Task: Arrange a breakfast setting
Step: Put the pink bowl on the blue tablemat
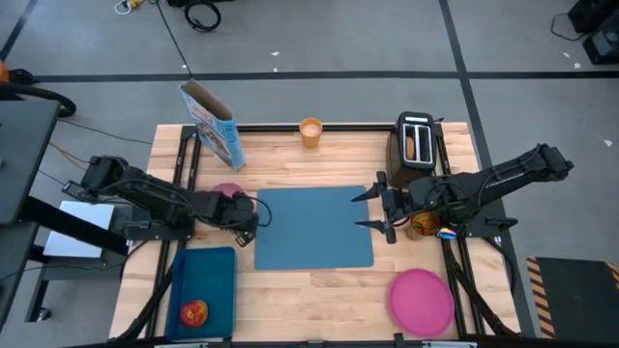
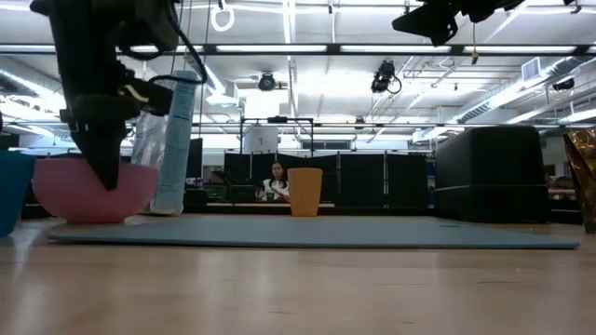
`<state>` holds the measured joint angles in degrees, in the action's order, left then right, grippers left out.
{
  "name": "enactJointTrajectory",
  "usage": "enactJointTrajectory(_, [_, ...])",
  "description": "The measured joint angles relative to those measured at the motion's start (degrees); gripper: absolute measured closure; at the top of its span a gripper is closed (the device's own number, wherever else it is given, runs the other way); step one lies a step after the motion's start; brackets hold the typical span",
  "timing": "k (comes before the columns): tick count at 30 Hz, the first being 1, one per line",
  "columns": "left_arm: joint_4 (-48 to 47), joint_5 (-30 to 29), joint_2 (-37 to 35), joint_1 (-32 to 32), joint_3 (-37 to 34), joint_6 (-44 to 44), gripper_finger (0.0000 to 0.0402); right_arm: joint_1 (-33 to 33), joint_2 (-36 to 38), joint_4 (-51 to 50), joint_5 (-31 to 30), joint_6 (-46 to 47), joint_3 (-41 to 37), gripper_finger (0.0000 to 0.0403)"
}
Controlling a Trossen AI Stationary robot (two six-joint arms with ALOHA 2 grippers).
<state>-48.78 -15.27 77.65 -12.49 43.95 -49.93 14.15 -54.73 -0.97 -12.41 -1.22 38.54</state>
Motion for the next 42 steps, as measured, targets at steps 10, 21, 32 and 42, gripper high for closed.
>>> enactJointTrajectory(10, [-9.4, -4.22, 0.01, -5.46, 18.15, 9.45, 0.0389, 0.09, -3.29, -10.0, -6.53, -4.45, 11.11, 0.0103])
enactJointTrajectory(21, [13.42, -4.21, 13.84, -8.19, 25.19, 42.51, 0.0389, 0.09, -7.67, -15.01, -5.73, -5.94, 13.86, 0.0103])
enactJointTrajectory(32, [22.08, -0.71, 24.78, -4.89, 25.59, 52.3, 0.0389, 0.09, -8.83, -24.78, -5.59, 0.86, 13.82, 0.0103])
enactJointTrajectory(42, [26.59, 0.92, 27.87, -4.66, 25.63, 52.09, 0.0381, 0.09, -11.13, -23.87, -5.75, 1.21, 13.75, 0.0103])
